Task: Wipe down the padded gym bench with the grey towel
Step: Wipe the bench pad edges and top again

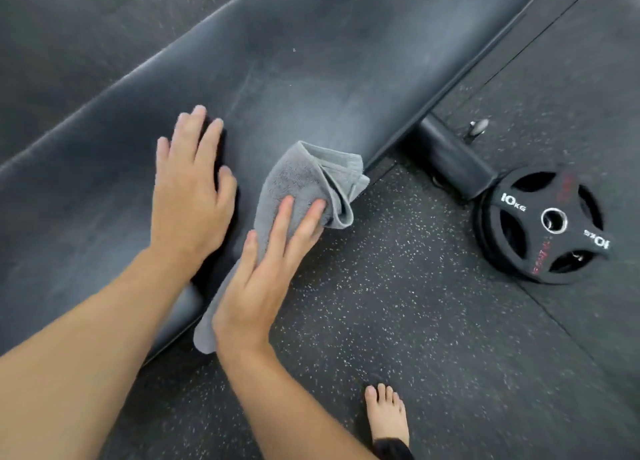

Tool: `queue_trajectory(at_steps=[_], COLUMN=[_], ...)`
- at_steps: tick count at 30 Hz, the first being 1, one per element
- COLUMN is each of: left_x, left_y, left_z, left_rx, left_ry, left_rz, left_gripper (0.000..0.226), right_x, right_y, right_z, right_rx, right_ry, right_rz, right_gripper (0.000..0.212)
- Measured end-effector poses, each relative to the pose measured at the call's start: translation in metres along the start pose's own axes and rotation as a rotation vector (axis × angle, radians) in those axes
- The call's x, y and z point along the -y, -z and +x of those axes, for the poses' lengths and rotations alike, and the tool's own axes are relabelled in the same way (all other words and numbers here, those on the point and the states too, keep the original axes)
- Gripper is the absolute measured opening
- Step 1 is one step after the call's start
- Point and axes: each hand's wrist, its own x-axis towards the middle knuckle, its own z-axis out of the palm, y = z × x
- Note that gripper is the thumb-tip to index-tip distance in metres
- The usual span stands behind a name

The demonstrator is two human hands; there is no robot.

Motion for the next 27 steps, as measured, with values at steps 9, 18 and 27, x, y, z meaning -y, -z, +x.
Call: queue_trajectory(at_steps=[9,18,27], left_x=[-0.066,-0.068,-0.069], left_y=[-0.044,-0.043,-0.042], left_z=[0.086,0.087,0.09], left_rx=[-0.041,-0.077,-0.062], left_ry=[0.002,0.002,0.01], left_rz=[0.055,0.046,0.074], left_gripper=[0.053,0.052,0.055], right_x=[0.227,0.276,0.241], right_y=[0.032,0.118,0.069], right_z=[0.166,0.282,0.187], right_rx=[-0.417,-0.437,-0.322], right_ry=[0.499,0.412,0.373], right_rz=[-0.073,-0.156,-0.039], right_gripper=[0.048,0.053,0.056])
